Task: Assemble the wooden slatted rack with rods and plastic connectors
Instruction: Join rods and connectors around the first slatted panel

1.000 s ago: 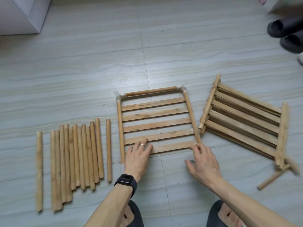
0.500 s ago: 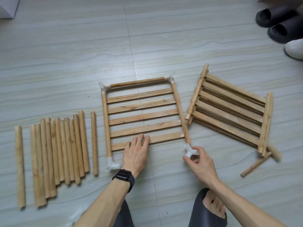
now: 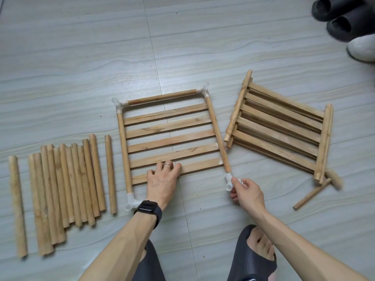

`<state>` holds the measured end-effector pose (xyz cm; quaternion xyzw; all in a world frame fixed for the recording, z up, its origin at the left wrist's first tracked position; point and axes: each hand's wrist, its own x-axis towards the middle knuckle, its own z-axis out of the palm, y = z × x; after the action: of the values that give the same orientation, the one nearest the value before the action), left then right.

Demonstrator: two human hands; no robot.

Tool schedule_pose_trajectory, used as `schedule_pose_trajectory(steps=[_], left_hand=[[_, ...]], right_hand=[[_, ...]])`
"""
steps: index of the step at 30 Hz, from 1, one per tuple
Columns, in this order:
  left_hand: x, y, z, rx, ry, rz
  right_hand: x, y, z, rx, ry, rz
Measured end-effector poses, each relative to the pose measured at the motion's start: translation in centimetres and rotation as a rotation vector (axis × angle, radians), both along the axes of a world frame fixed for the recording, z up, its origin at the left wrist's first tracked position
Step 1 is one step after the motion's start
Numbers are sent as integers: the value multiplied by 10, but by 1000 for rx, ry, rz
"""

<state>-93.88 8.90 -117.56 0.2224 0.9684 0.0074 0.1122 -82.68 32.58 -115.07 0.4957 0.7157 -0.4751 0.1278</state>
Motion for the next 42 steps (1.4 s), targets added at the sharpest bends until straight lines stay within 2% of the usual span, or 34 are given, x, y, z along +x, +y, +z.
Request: schedule_pose_trajectory(steps=[6, 11, 16, 20, 25, 31, 35, 39, 42], left_hand=[[5, -6, -4, 14, 59, -30], [6, -7, -6, 48, 95, -26], [7, -9, -8, 82, 106, -12], [8, -10, -11, 100, 112, -8], [7, -11, -14, 114, 116, -5], [7, -11, -13, 112, 102, 6], [7, -11, -12, 104, 82, 10], [7, -11, -10, 105, 80, -2], [7, -11, -10, 114, 78, 1]], right_hand=[[7, -4, 1, -401, 120, -348], [3, -3, 7, -691, 152, -553], [-2, 3, 16, -786, 103, -504], [-3, 7, 15, -729, 3, -374], [-7, 7, 14, -647, -22, -256], [-4, 2, 12, -259, 13, -16], [-3, 0, 9, -90, 39, 22], [-5, -4, 12, -13, 99, 58], [-1, -8, 8, 36, 69, 25]])
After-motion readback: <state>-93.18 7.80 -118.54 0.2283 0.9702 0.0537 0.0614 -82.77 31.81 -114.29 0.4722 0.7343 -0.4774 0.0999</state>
